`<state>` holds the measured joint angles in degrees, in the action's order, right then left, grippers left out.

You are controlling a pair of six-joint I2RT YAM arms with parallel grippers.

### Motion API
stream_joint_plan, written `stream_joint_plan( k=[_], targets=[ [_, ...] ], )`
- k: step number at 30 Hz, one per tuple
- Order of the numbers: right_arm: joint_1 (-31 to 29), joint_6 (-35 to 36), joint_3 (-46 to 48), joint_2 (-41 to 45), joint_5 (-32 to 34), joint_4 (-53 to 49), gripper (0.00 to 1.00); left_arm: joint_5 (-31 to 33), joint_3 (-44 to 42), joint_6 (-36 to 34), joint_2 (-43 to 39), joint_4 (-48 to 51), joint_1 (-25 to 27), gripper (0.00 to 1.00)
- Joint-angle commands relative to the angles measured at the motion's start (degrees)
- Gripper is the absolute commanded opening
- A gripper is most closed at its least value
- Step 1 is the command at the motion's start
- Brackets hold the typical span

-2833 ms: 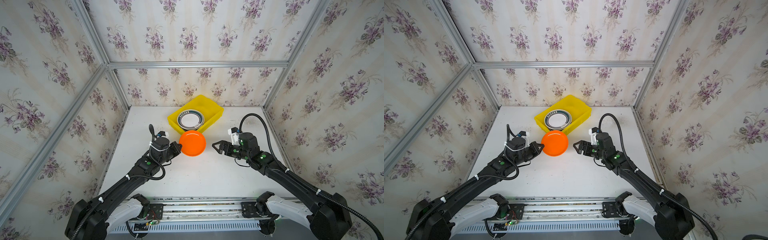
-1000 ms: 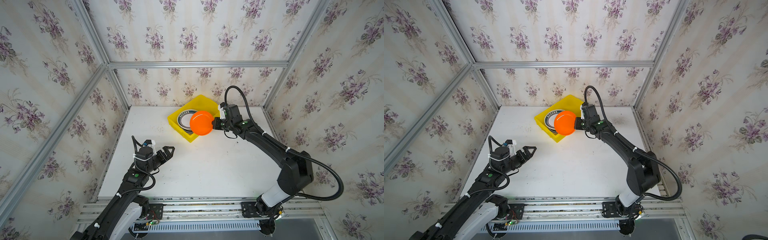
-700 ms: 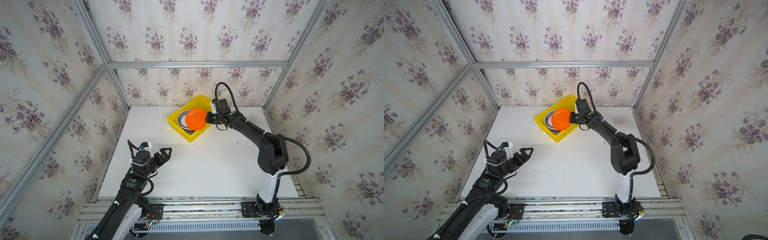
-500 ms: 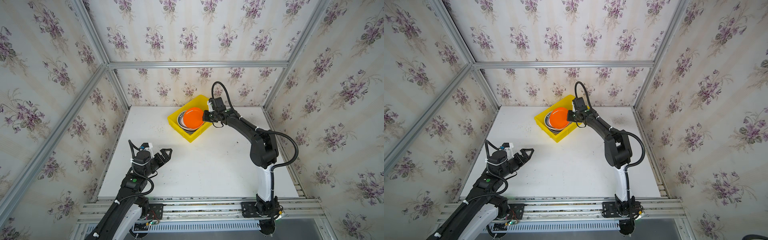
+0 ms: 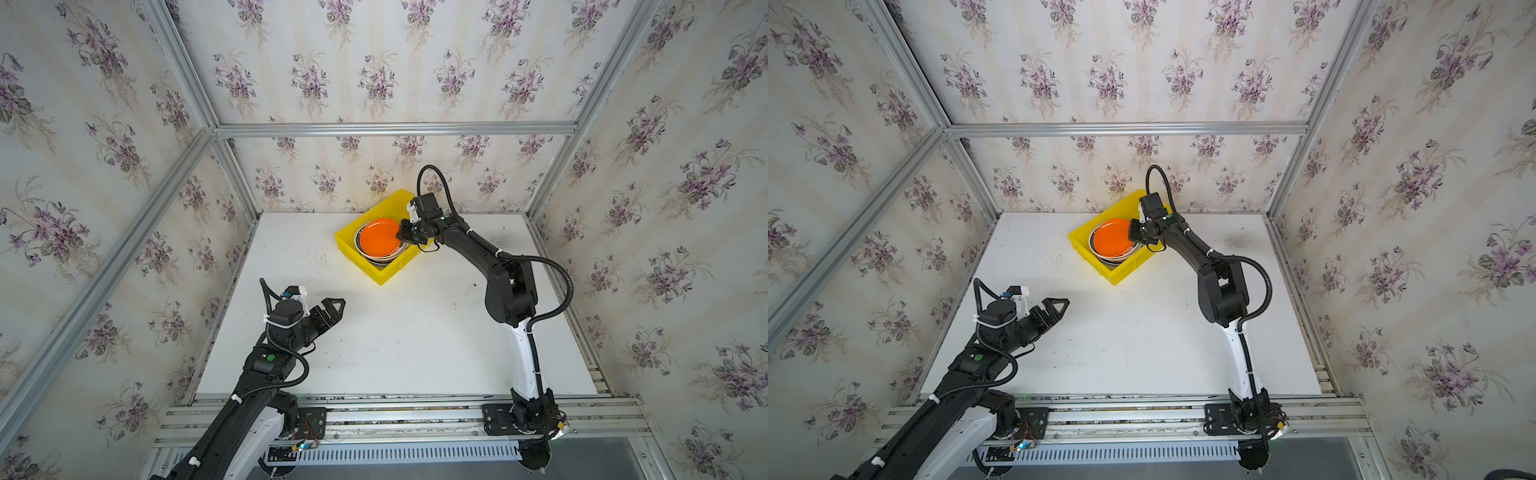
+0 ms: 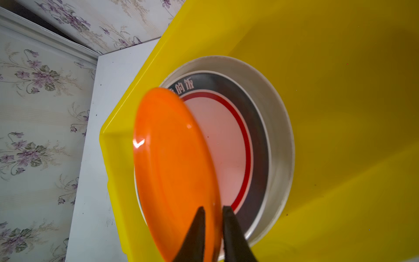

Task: Place the plates into the plastic bin on the countertop
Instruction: 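Lower the orange plate onto the stack in the bin with the right gripper, then open the right gripper and withdraw it from the bin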

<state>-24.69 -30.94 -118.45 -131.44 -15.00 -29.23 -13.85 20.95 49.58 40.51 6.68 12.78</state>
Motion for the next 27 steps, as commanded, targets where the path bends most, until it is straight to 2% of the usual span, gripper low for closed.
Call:
stream_joint_plan(
  k=[1, 6, 9, 11, 17, 21, 24, 27],
  targets=[
    [-0.1, 0.61, -1.52, -0.66, -2.31, -0.1, 0.36, -0.48, 0.4, -0.85, 0.18, -0.57, -0.19, 0.99],
    [-0.1, 1.98, -2.07, 0.1, -1.68, -1.39, 0.68, 0.02, 0.45, -0.94, 0.36, -0.61, -0.29, 1.0],
    [-0.12, 3.95, -2.83, 1.46, -0.03, -4.25, 0.8, 1.75, 0.83, -2.03, 0.86, -0.53, -0.51, 1.0],
    [-0.1, 5.25, -2.0, 3.36, 1.63, -5.73, 0.84, 2.23, 1.25, -3.21, 1.36, -0.52, -0.8, 1.0],
    [-0.1, 8.52, 9.56, 15.25, 3.99, -2.0, 0.87, 3.69, 3.92, -6.46, 3.68, 0.35, -2.46, 1.0],
    [-0.04, 9.94, 19.85, 25.25, 7.06, 1.08, 0.89, 6.89, 5.84, -9.07, 6.19, 0.35, -3.34, 1.0],
    [0.29, 11.01, 28.31, 32.86, 9.91, 4.26, 0.89, 10.53, 7.17, -12.13, 8.83, 0.35, -3.9, 1.0],
    [1.06, 11.94, 37.86, 40.19, 12.53, 7.78, 0.91, 16.83, 7.36, -12.23, 10.82, -0.46, -4.24, 1.0]
  ],
)
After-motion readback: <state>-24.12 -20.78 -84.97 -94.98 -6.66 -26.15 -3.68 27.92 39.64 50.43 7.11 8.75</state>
